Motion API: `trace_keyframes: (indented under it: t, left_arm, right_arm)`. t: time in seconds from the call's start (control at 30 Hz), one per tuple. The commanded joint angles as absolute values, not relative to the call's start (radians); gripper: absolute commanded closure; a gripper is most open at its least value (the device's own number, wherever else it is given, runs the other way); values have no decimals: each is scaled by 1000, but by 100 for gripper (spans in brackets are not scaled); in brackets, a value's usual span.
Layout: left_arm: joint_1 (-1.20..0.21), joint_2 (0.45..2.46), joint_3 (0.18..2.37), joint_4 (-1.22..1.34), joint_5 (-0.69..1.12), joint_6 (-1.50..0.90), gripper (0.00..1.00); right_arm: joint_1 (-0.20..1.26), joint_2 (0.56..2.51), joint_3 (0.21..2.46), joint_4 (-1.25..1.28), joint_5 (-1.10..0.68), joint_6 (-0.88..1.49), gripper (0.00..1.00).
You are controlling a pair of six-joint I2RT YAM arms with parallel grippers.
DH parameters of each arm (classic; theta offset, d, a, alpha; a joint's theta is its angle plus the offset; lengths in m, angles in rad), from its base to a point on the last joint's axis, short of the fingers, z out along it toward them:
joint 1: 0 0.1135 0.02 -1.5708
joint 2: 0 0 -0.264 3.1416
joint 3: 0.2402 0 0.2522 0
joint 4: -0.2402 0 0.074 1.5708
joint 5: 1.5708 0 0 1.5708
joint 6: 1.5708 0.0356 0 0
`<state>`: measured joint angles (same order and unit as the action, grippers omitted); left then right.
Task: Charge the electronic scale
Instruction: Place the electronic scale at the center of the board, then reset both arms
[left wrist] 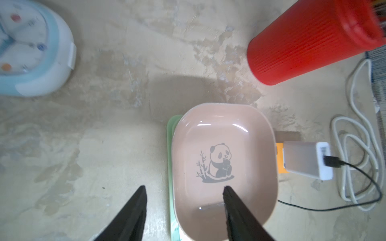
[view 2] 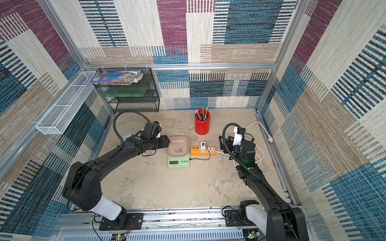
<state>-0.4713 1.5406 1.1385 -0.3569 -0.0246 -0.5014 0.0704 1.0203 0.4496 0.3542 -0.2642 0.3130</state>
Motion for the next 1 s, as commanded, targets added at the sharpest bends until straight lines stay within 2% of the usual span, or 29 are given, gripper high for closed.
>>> trace_keyframes:
  t: [0.0, 0.1, 0.2, 0.33, 0.37, 0.57, 0.77, 0.97]
  left_arm:
    - [-471, 1457, 1113, -298, -120, -361, 33]
    - [-469, 1371, 1068, -232, -185, -279, 29]
    - [-464, 1299, 1007, -149, -268, -206, 22]
    - [-436, 1238, 943, -82, -352, -162, 14]
    - [-425, 1227, 929, -71, -366, -157, 13]
    - [-334, 1154, 789, -7, -460, -153, 6]
    - [-250, 1124, 589, 153, -557, -126, 1]
    - [-144, 1146, 522, 169, -505, -144, 1]
  right_arm:
    - [49, 1011, 449, 346, -183, 313, 28]
    - [27, 1015, 468, 322, -158, 299, 27]
    - [2, 1021, 491, 296, -106, 294, 21]
    - [-34, 1024, 509, 248, 59, 327, 1]
    - [-46, 1025, 509, 248, 85, 329, 4]
    - [-113, 1049, 480, 307, 151, 301, 5]
    - [-124, 1169, 384, 548, 140, 224, 5]
    - [-124, 1282, 371, 660, 120, 182, 5]
